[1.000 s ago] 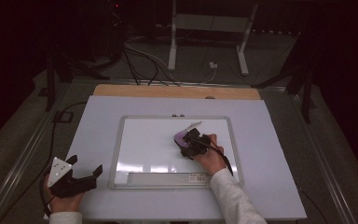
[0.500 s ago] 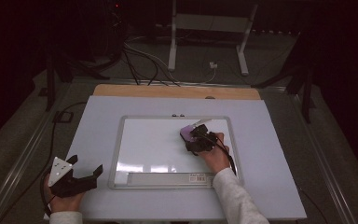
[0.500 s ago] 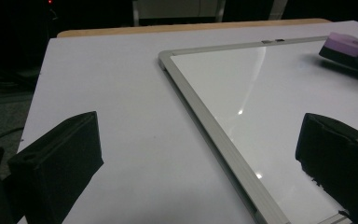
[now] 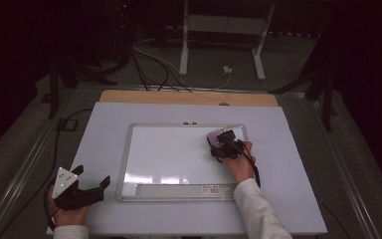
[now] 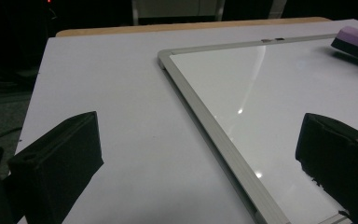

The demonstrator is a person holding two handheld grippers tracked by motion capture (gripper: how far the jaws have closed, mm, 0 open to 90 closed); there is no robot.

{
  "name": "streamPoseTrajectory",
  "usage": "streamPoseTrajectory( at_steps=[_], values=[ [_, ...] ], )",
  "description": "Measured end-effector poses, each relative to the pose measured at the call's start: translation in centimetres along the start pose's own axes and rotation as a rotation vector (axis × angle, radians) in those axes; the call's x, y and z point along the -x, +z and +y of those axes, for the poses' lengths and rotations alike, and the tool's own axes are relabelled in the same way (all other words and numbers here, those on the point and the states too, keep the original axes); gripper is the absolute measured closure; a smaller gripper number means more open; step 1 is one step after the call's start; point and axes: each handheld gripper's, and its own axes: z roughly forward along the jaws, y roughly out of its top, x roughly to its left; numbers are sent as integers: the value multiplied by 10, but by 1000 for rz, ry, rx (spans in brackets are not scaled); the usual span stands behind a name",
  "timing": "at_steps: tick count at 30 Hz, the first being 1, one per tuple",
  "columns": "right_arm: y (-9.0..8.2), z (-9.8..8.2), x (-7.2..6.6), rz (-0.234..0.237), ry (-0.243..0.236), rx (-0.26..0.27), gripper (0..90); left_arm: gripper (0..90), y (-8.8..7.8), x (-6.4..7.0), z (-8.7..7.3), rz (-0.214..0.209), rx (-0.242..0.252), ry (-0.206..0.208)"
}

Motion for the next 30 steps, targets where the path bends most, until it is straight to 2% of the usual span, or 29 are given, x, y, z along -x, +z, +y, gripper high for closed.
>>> streamPoseTrajectory(
  at_steps=[7,15,24,30],
  values=[
    [-2,-4,11,-31,20,-4,403,13,0,0,1,-2,2,1],
    [-8,-7,21,-46,36,4,402,13,2,1,1,-7,3,1],
    [-9,-9,27,-62,58,11,402,13,2,1,1,-6,1,0],
    [-5,-8,30,-73,91,12,402,13,1,1,1,-6,4,-1]
  ],
)
